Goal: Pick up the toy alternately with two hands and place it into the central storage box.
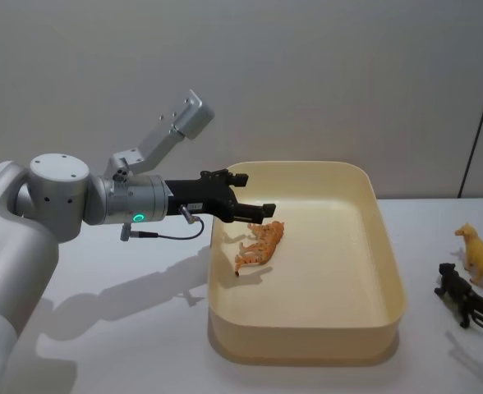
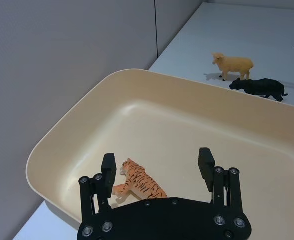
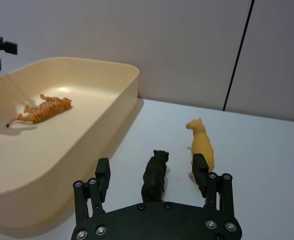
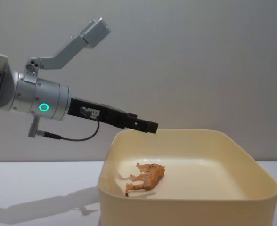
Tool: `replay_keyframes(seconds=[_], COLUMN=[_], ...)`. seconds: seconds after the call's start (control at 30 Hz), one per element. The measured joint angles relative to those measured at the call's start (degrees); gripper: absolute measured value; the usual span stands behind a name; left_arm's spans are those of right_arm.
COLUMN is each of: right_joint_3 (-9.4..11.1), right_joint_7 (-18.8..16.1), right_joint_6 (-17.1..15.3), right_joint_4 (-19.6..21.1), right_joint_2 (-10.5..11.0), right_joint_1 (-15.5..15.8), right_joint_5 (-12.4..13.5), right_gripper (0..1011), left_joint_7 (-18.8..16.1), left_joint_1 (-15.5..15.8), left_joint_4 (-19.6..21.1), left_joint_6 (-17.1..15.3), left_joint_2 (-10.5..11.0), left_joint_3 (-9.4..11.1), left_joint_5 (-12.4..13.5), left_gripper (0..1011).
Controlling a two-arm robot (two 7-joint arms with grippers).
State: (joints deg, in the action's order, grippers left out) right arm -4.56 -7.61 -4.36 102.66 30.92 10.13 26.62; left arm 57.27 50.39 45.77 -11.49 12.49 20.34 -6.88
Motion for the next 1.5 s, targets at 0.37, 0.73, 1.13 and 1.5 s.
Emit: replay_keyframes(seconds=[0.37, 0.73, 1.13, 1.5], right_joint_3=[-1.63, -3.66, -4.84, -5.16], right_joint_7=[-0.1, -1.93, -2.99, -3.26], right_joint_6=[-4.56, -6.71, -7.67, -7.94], right_joint_4=[-5.16, -10.13, -12.96, -13.8], right_joint_2=[-2.01, -4.61, -6.16, -6.66], right_joint_1=[-3.68, -8.08, -10.67, -11.4], right_joint_5=[-3.01, -6.79, -8.91, -9.54], right_gripper=[1001, 974, 677, 331], left_joint_7=[-0.01, -0.01, -0.01, -0.01], left_joint_1=[0.0, 0.0, 0.0, 0.0], left_joint_4=[0.0, 0.0, 0.0, 0.0], left_joint_6=[0.0, 0.0, 0.0, 0.0], left_joint_2=[0.0, 0.0, 0.0, 0.0], left_joint_3=[0.0, 0.0, 0.0, 0.0], left_joint_5=[0.0, 0.0, 0.0, 0.0], left_gripper=[1001, 1001, 1001, 1001])
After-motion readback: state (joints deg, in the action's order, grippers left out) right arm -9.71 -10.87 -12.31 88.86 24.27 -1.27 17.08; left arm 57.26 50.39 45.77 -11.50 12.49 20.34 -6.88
